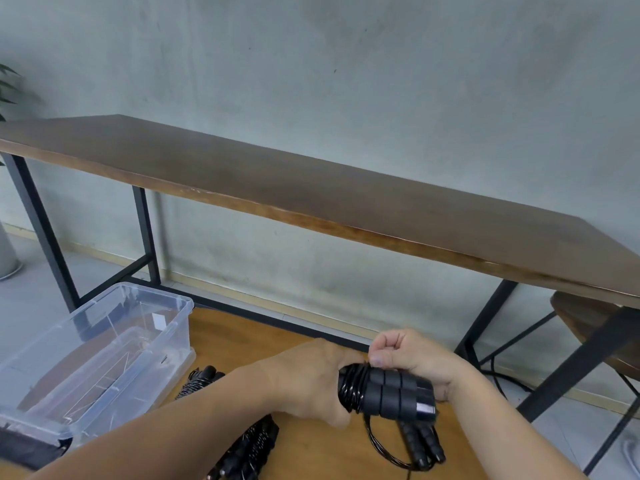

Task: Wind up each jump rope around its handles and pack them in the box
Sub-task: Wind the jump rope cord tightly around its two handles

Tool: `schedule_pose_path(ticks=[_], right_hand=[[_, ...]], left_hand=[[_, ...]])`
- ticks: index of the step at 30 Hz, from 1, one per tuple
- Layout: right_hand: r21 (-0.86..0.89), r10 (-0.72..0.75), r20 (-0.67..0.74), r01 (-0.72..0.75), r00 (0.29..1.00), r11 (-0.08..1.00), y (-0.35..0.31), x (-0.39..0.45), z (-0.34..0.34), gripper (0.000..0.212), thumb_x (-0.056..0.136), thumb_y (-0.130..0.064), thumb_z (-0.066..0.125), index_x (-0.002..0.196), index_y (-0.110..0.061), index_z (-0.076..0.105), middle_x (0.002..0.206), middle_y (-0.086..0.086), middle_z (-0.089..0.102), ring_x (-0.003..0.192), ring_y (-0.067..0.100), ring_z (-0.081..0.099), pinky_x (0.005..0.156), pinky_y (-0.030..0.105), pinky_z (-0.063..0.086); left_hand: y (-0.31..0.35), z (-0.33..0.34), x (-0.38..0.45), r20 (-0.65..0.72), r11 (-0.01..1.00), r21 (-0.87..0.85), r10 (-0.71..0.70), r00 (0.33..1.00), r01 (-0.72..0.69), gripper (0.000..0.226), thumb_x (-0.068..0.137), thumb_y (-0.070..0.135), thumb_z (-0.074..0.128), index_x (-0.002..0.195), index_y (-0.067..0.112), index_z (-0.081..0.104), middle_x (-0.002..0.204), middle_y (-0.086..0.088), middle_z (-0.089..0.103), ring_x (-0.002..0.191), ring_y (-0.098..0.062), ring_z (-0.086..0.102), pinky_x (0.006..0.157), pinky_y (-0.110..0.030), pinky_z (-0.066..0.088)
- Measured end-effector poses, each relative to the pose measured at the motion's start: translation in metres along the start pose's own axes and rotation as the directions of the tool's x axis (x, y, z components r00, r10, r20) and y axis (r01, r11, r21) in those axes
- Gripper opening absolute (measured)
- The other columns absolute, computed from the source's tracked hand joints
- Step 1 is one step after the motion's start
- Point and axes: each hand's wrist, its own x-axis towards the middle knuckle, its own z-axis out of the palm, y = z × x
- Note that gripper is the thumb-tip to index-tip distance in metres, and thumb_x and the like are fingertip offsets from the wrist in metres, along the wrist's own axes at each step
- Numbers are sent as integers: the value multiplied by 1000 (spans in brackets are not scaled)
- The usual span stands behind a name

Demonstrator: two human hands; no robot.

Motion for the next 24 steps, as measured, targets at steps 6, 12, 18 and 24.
schedule_pose_path(ticks=[6, 12, 18, 24], right_hand=[[577, -28, -126, 96, 992, 811, 27, 9, 11, 20, 71, -15, 81, 83, -3, 72, 76, 12, 66, 61, 18, 57, 53, 28, 47], [544, -46, -241, 174, 969, 821, 34, 18, 55, 21, 99, -5, 46, 82, -9, 58, 64, 1, 45, 51, 8, 27, 46, 21, 18], [287, 63, -329, 36, 942, 957, 48, 12, 85, 29, 104, -12, 40, 78, -12, 52, 64, 0, 46, 44, 7, 27, 42, 19, 21], [-265, 63, -328, -156, 943, 952, 45, -3, 96, 30, 103, -26, 40, 80, -18, 57, 67, -3, 52, 56, 12, 42, 54, 24, 33]], left_hand=[[-8, -8, 9, -167, 992, -125, -18, 986, -3, 31, 67, 23, 72, 75, 43, 51, 70, 13, 57, 56, -1, 51, 51, -14, 39], [-24, -1, 14, -270, 960, -264, -161, 949, 88, 28, 64, 23, 71, 86, 36, 59, 74, 11, 61, 57, -4, 51, 50, -13, 38], [-39, 16, 19, -252, 972, -179, -195, 948, 153, 66, 59, 47, 72, 121, 49, 51, 86, 20, 64, 78, 3, 58, 69, -16, 45], [-44, 29, 20, -306, 953, 185, -178, 935, 242, 39, 75, 41, 66, 110, 43, 49, 82, 13, 61, 81, -14, 61, 66, -27, 47]])
